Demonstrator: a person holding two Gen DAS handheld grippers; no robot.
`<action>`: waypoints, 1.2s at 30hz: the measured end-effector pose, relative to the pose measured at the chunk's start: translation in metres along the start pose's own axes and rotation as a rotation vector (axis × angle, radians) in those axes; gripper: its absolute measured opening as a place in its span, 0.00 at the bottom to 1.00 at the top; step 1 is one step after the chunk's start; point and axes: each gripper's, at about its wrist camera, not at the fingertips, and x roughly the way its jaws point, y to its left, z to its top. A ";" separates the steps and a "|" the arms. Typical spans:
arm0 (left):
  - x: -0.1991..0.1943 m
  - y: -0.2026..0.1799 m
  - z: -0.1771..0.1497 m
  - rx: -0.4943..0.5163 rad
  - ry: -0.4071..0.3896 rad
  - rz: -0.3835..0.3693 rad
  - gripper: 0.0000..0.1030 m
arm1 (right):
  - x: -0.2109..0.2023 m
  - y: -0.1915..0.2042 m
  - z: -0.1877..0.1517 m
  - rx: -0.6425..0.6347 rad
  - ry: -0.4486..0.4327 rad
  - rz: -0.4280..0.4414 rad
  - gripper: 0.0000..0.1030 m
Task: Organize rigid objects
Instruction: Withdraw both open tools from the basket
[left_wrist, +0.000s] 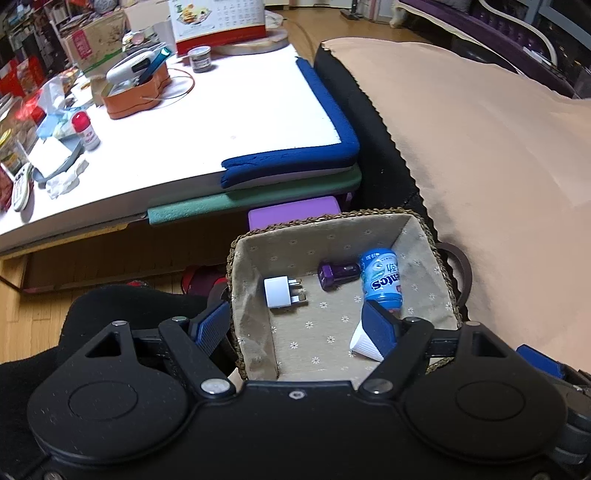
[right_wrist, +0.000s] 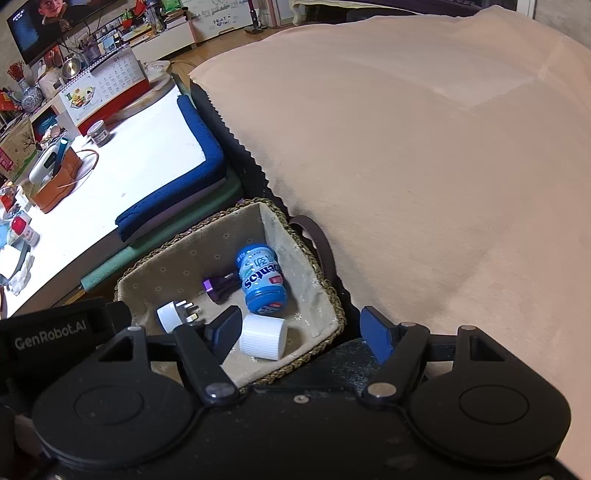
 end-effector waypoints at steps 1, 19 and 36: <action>0.000 -0.001 0.000 0.007 -0.001 -0.001 0.72 | 0.000 -0.001 0.000 0.003 0.000 -0.001 0.69; -0.001 -0.010 -0.005 0.055 0.012 -0.018 0.72 | -0.008 -0.029 -0.014 0.047 0.000 -0.021 0.73; -0.014 -0.032 -0.019 0.124 -0.046 -0.079 0.74 | -0.040 -0.068 -0.026 0.115 -0.073 -0.022 0.74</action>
